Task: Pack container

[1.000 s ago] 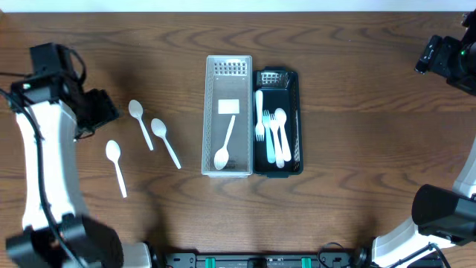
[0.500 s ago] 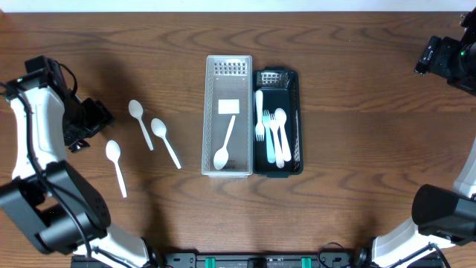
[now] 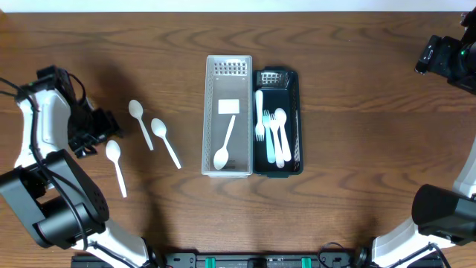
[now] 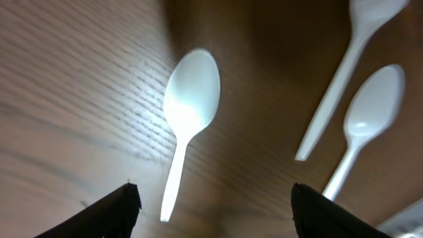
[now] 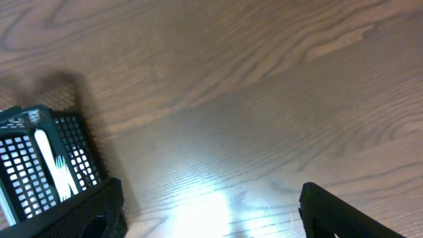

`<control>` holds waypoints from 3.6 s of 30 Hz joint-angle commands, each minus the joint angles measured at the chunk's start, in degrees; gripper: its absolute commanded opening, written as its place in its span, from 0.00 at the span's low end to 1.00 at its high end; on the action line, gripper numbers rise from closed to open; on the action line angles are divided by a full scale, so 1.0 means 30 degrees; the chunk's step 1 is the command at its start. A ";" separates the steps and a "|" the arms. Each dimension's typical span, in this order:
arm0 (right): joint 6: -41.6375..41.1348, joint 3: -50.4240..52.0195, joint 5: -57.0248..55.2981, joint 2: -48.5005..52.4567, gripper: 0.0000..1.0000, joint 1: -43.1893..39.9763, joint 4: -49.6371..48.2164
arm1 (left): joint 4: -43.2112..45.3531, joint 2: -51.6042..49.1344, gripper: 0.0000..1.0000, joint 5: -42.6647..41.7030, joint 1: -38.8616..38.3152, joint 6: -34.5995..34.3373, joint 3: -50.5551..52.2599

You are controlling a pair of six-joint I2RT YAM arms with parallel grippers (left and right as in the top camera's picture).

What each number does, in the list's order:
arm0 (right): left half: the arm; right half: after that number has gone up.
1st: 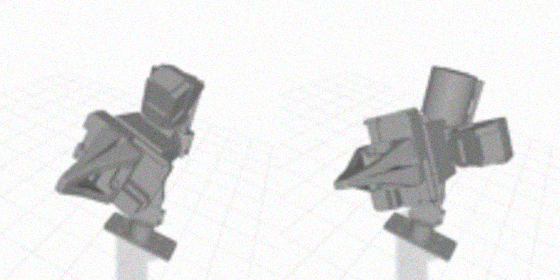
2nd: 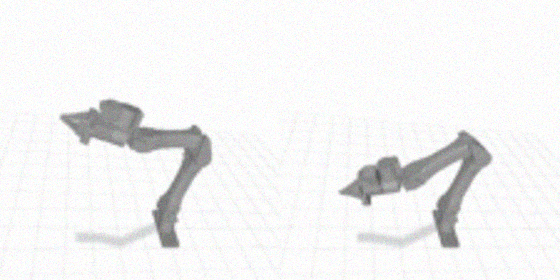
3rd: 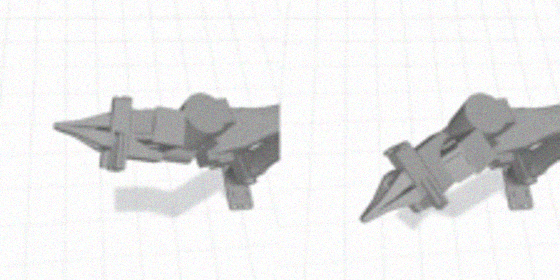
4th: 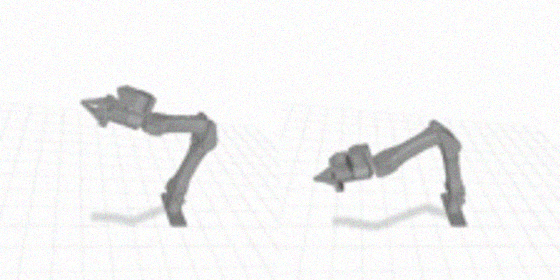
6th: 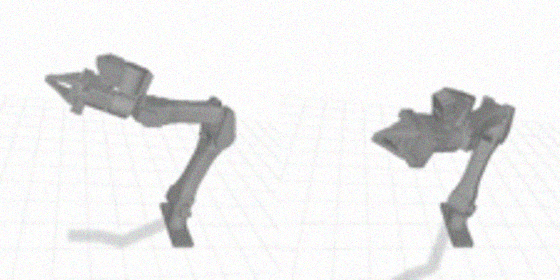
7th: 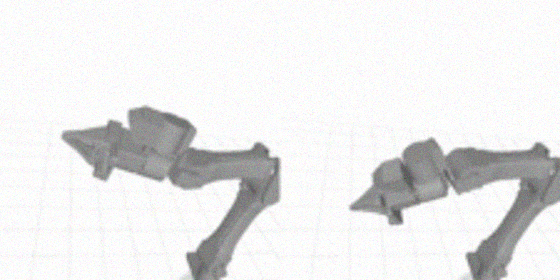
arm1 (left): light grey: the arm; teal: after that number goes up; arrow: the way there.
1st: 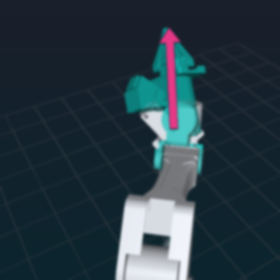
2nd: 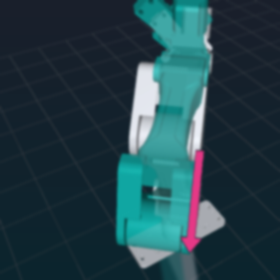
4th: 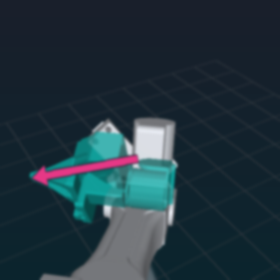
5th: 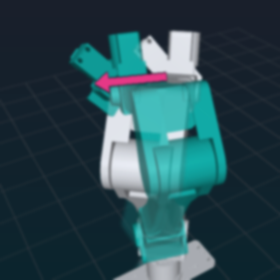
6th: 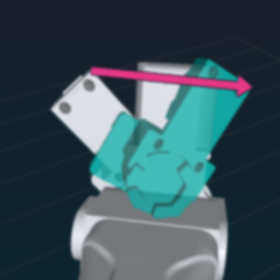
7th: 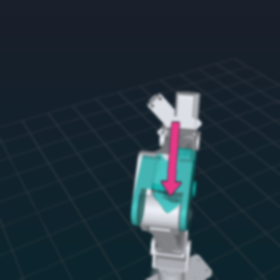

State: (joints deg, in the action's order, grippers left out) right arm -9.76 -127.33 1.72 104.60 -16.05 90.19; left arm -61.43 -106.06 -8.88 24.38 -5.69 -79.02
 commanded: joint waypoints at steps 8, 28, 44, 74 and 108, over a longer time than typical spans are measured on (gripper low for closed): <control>0.0357 0.0109 0.0022 -0.0109 0.88 0.0124 -0.0015 | 0.2616 0.0007 0.75 -0.0109 0.0058 0.1224 0.4626; 0.0364 0.0109 0.0015 -0.0109 0.88 0.0124 -0.0029 | 0.5530 -0.0015 0.38 0.2127 0.0066 0.2055 0.6302; 0.0357 0.0109 0.0015 -0.0109 0.88 0.0117 -0.0051 | 0.5289 0.0015 0.06 0.2113 0.0007 0.2018 0.6288; 0.0357 0.0109 0.0015 -0.0109 0.88 0.0124 -0.0211 | 0.2849 0.4466 0.06 0.2120 -1.6378 -0.2193 -0.1814; 0.0357 0.0466 0.0015 -0.0109 0.88 0.0124 -0.0364 | 0.0270 0.5049 0.71 0.3563 -0.8735 -0.2018 -0.4000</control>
State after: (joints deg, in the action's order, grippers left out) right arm -9.74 -126.80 1.72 104.60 -16.05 89.30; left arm -59.83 -88.73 2.13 -7.42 -11.90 -92.07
